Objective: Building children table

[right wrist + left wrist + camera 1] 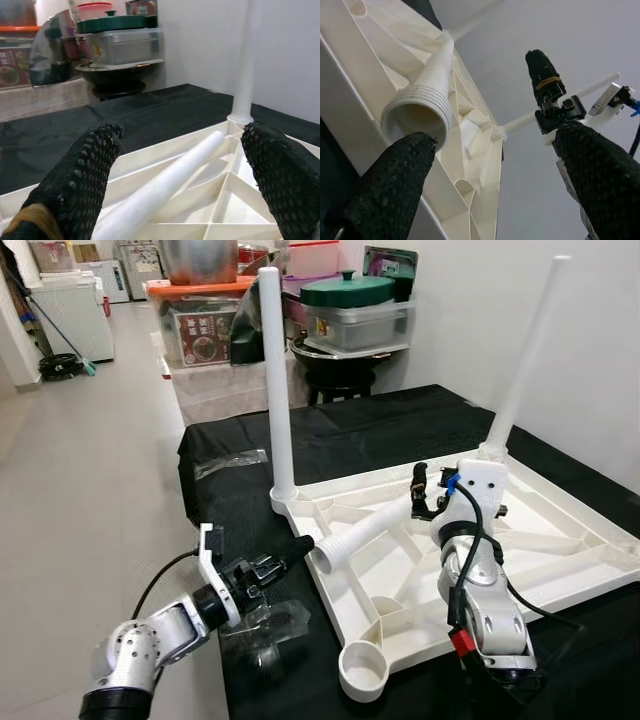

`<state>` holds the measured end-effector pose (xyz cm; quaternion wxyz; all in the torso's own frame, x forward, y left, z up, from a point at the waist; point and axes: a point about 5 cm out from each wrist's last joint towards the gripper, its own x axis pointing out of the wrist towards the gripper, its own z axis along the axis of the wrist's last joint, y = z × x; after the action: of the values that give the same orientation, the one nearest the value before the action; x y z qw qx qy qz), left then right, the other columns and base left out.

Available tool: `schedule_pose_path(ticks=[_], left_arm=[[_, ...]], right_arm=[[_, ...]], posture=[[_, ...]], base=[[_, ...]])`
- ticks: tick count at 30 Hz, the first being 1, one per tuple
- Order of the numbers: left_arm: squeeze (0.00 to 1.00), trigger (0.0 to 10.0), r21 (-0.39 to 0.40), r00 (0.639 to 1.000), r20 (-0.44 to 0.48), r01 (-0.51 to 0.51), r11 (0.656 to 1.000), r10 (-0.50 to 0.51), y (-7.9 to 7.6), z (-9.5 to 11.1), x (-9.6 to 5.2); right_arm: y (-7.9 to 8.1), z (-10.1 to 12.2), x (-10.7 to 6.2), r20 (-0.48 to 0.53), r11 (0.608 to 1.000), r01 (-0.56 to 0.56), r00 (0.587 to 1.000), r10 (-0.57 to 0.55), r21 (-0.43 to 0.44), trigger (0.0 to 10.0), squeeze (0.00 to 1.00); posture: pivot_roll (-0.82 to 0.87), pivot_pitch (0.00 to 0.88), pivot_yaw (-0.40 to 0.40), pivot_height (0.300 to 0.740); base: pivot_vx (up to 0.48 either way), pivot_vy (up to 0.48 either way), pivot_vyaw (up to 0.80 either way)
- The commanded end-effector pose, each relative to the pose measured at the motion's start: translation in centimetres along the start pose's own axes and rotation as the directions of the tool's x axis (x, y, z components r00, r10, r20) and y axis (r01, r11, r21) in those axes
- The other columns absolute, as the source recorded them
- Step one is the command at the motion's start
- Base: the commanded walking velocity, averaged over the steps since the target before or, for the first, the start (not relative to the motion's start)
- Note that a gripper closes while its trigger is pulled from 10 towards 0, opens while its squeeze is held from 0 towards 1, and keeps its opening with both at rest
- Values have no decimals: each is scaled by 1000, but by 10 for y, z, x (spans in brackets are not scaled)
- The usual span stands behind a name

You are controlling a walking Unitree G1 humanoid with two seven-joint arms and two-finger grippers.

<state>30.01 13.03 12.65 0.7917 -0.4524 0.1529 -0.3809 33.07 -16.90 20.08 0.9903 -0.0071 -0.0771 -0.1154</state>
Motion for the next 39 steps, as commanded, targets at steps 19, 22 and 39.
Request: schedule_pose_path(ticks=[19,22,39], left_arm=[[0,10000,-8,998,30,-49,999,50,9,5,22],[0,10000,-7,999,22,-41,999,41,8,3,24],[0,10000,-9,998,15,-53,999,53,11,2,15]], right_arm=[[0,1,-2,14,1000,14,1000,-14,2,10000,0],[1,1,-1,15,1000,13,1000,-13,3,10000,0],[3,-1,-1,7,1000,12,1000,-12,6,10000,0]], posture=[[3,0,28,740],[2,0,29,740],[11,0,30,740]], base=[[0,0,0],[0,0,0],[0,0,0]])
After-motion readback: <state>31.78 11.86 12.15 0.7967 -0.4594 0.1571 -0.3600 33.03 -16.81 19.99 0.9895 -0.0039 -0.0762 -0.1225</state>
